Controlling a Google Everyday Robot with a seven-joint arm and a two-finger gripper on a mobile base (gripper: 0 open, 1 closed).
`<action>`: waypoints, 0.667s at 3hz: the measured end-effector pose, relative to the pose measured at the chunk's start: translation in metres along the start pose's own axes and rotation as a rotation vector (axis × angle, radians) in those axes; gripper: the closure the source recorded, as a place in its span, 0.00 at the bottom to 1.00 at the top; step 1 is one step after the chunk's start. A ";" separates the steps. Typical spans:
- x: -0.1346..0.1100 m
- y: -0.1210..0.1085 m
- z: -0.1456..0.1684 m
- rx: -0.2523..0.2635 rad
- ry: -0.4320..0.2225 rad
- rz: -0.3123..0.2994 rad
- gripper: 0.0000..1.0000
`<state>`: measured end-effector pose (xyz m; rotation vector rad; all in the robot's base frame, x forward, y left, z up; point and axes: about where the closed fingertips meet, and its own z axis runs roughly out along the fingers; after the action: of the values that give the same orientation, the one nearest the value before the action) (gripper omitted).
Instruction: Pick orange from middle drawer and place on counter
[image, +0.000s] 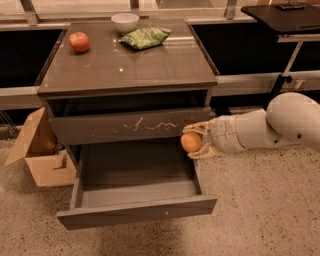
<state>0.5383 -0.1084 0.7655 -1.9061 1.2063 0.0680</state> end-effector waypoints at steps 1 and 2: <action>0.000 0.000 0.000 0.000 0.000 0.000 1.00; -0.011 -0.071 -0.021 0.069 0.044 -0.071 1.00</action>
Offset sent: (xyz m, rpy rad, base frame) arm 0.0729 0.0057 0.1217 -0.0657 -0.2038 -0.0224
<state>0.5789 -0.1031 0.8287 -1.8966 1.1545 -0.0531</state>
